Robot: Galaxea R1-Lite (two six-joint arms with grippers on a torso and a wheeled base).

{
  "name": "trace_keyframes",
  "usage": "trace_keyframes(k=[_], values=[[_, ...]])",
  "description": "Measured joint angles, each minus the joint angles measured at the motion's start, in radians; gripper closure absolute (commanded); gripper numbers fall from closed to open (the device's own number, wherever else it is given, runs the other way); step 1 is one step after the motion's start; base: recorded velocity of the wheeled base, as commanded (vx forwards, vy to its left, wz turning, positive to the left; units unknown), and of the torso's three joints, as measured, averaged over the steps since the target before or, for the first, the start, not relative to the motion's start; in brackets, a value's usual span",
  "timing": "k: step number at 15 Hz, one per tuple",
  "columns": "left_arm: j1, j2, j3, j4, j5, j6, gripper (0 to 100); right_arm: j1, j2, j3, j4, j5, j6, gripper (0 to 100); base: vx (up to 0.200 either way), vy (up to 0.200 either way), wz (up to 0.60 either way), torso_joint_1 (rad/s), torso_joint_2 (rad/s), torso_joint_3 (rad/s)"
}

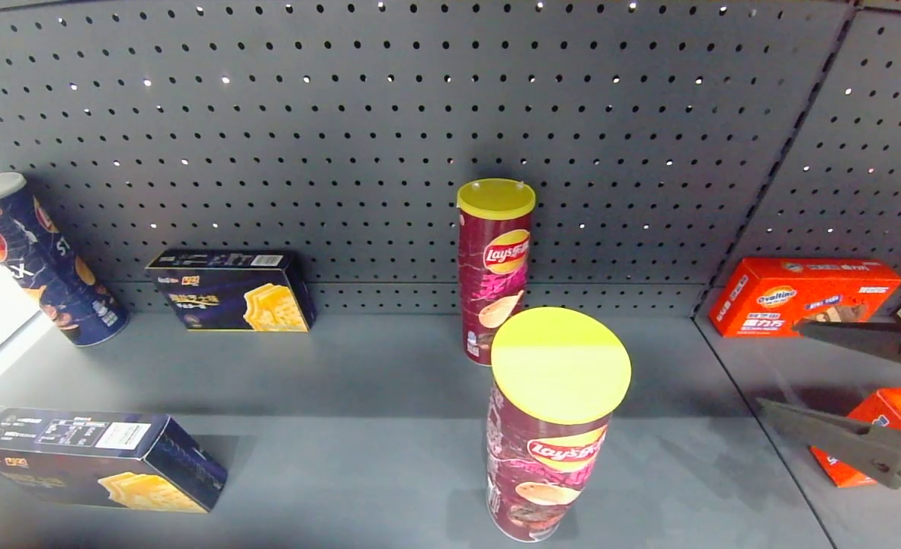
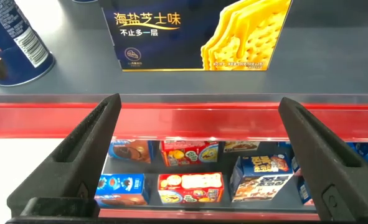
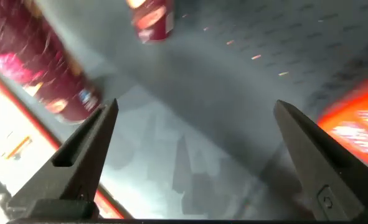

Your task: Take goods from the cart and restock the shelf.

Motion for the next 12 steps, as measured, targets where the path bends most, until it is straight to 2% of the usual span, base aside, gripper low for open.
trace_keyframes(k=[4,8,12], values=[[0.0,0.0,0.0,0.001,0.0,0.0,0,0.076,0.063,0.03,-0.001,-0.005,0.0,0,0.0,0.0,0.0,0.0,0.0,0.0],[-0.001,0.0,-0.002,0.001,0.0,-0.001,0,0.116,0.113,0.034,-0.005,-0.021,0.0,0,0.0,0.0,0.0,0.0,0.0,0.0],[-0.003,0.0,-0.002,0.003,-0.001,-0.001,0,0.173,0.183,0.016,-0.054,-0.042,-0.001,0,0.0,0.0,0.0,0.0,0.0,0.0]])
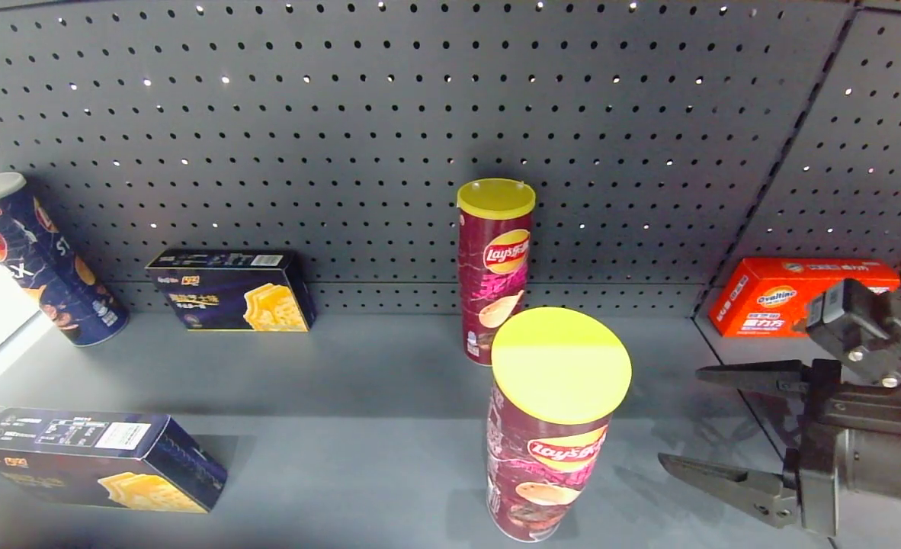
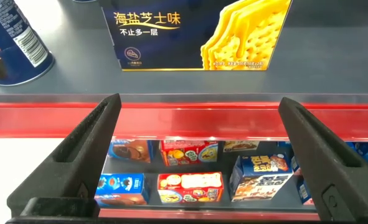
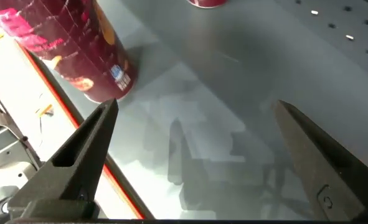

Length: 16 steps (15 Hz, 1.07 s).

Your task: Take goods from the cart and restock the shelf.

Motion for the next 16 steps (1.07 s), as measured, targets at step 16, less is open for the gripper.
trace_keyframes(k=[16], values=[[0.001,0.0,0.0,0.001,0.0,0.0,0,0.145,0.198,-0.117,-0.035,-0.025,-0.001,0,0.0,0.0,0.0,0.0,0.0,0.0]])
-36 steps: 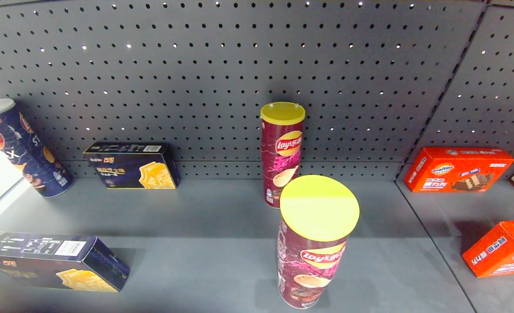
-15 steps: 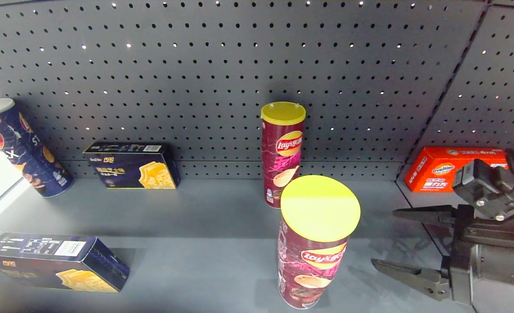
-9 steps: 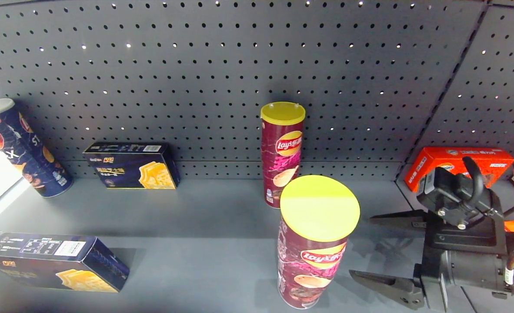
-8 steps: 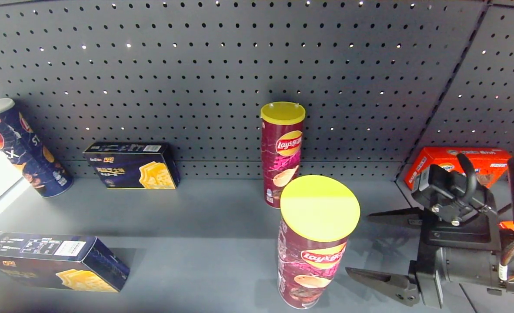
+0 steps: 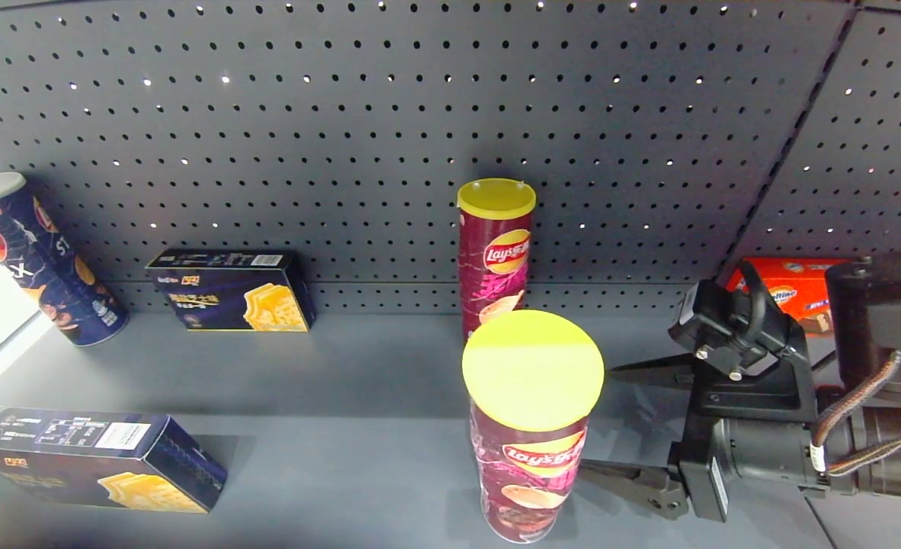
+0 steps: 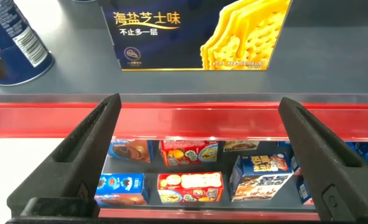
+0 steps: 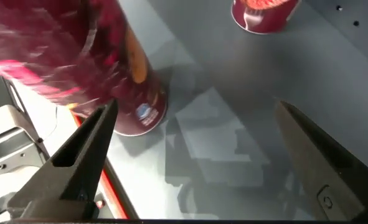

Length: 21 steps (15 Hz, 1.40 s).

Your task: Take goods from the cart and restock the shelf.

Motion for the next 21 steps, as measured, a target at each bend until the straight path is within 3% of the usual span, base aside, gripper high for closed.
trace_keyframes(k=[10,21], values=[[0.0,0.0,0.0,0.0,0.0,0.0,0,-0.007,-0.055,0.113,0.0,-0.007,0.0,0,0.0,0.0,0.0,0.0,0.0,0.0],[0.0,0.0,0.0,-0.001,0.0,0.0,0,0.026,0.023,0.046,0.0,-0.012,0.0,0,0.0,0.0,0.0,0.0,0.0,0.0]])
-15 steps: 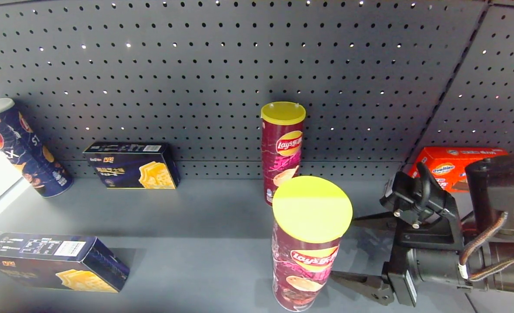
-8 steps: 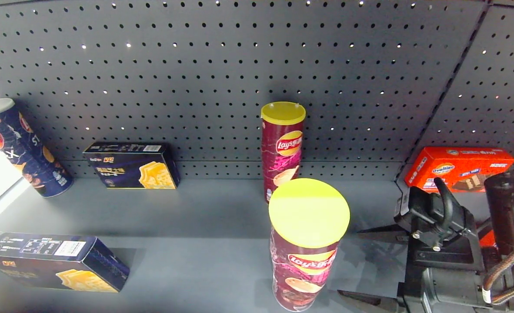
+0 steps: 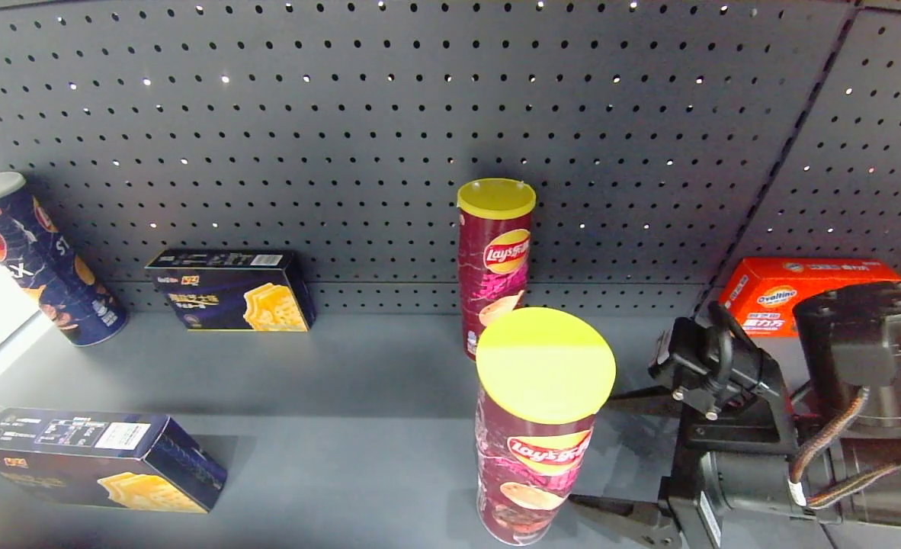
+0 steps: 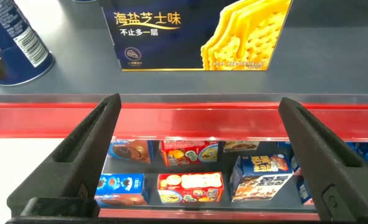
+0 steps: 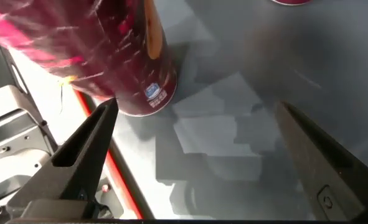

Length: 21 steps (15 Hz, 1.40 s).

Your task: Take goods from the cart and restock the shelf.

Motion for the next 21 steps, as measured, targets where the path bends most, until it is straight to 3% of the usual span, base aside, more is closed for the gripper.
trace_keyframes(k=[9,13,15,21], values=[[0.0,0.0,0.0,0.0,0.0,0.0,0,-0.008,0.045,-0.012,-0.003,-0.001,0.001,0,0.0,0.0,0.0,0.0,0.0,0.0],[0.0,0.0,0.0,-0.001,0.0,0.0,0,-0.072,-0.035,-0.006,-0.004,-0.004,0.005,0,0.0,0.0,0.0,0.0,0.0,0.0],[0.0,0.0,0.0,0.0,0.0,0.0,0,-0.156,-0.111,-0.013,-0.013,-0.005,0.006,0,0.0,0.0,0.0,0.0,0.0,0.0],[-0.001,0.0,0.0,0.0,-0.008,0.0,0,-0.595,-0.531,0.059,-0.018,-0.005,0.01,0,0.0,0.0,0.0,0.0,0.0,0.0]])
